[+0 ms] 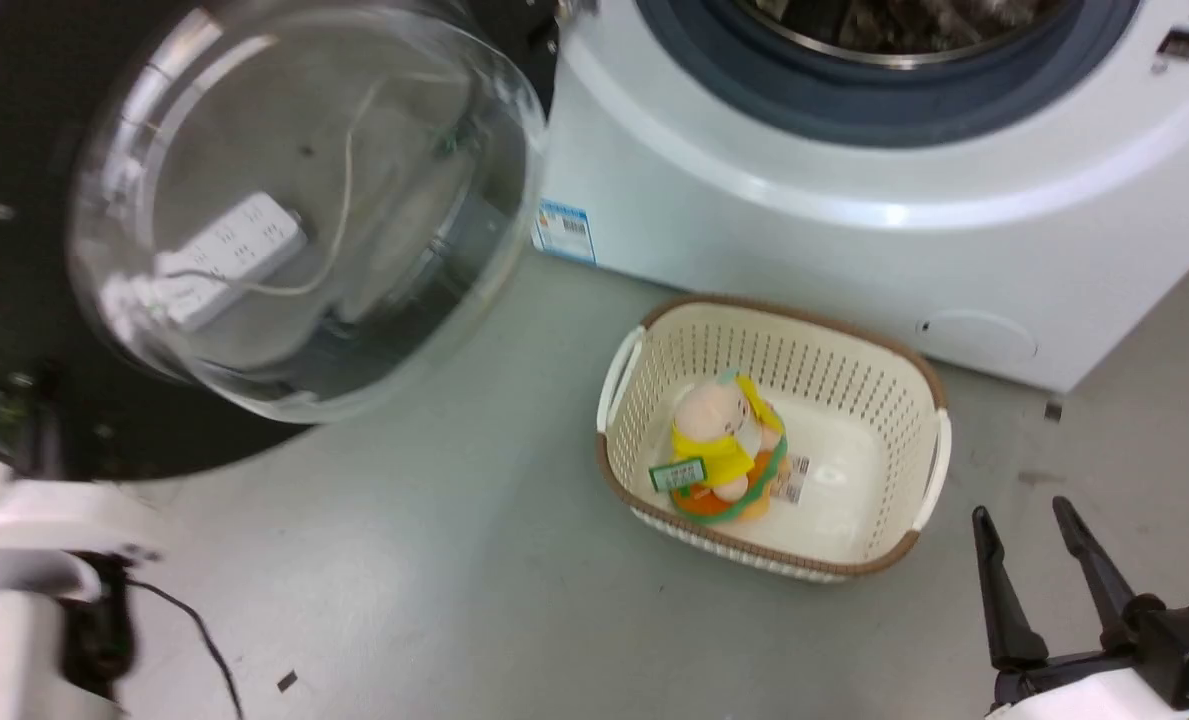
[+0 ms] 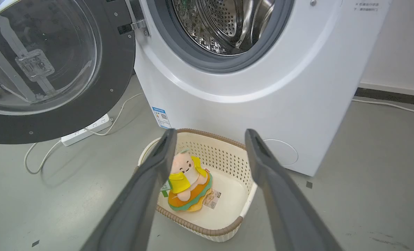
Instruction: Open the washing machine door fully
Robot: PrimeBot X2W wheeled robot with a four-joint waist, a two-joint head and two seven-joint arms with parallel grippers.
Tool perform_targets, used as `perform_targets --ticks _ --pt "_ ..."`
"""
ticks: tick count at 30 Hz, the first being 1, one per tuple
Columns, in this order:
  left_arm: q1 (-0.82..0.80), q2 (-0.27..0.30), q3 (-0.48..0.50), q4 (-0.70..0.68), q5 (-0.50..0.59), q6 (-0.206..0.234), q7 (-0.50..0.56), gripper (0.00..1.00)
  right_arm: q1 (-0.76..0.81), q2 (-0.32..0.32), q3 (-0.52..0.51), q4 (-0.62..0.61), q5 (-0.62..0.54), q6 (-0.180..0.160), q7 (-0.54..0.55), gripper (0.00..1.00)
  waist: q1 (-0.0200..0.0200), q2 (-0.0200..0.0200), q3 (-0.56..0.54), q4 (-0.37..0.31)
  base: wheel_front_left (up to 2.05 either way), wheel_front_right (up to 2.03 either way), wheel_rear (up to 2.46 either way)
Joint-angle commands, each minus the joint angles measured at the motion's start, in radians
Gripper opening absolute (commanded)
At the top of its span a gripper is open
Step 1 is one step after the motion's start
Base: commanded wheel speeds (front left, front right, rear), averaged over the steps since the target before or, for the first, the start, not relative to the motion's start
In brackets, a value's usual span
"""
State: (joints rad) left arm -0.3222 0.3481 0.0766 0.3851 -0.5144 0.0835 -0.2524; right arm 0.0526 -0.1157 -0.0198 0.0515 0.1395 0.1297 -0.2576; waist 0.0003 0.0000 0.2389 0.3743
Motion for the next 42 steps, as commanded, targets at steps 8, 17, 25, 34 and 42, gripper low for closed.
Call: perform_targets --ticks 8,17,25,34,42 --pt "-0.116 0.088 0.072 0.146 -0.005 -0.059 -0.009 0.0 -0.03 -0.033 -0.008 -0.013 -0.007 0.001 -0.004 1.0 -0.0003 0.0 0.073 -0.026 0.0 0.0 0.0" --pt "-0.089 0.062 0.074 0.104 0.117 -0.07 -0.009 0.0 -0.038 -0.014 -0.006 0.001 -0.004 0.001 -0.004 1.0 -0.0003 0.0 0.023 -0.041 0.0 0.0 0.0" --pt "0.055 -0.079 0.052 -0.106 0.217 -0.114 -0.009 0.0 -0.032 0.015 -0.013 0.01 -0.005 0.001 -0.004 1.0 -0.0003 0.0 -0.11 -0.094 0.0 0.0 0.0" --pt "0.258 -0.248 -0.03 -0.267 0.281 -0.159 -0.009 0.0 0.011 0.036 -0.007 -0.002 -0.051 0.001 -0.004 1.0 -0.0003 0.0 -0.257 -0.23 0.0 0.0 0.0" --pt "0.358 -0.29 -0.118 -0.274 0.326 -0.153 -0.009 1.0 0.037 0.053 -0.014 0.004 -0.058 0.001 -0.004 1.0 -0.0003 0.0 -0.285 -0.328 0.0 0.0 0.0"
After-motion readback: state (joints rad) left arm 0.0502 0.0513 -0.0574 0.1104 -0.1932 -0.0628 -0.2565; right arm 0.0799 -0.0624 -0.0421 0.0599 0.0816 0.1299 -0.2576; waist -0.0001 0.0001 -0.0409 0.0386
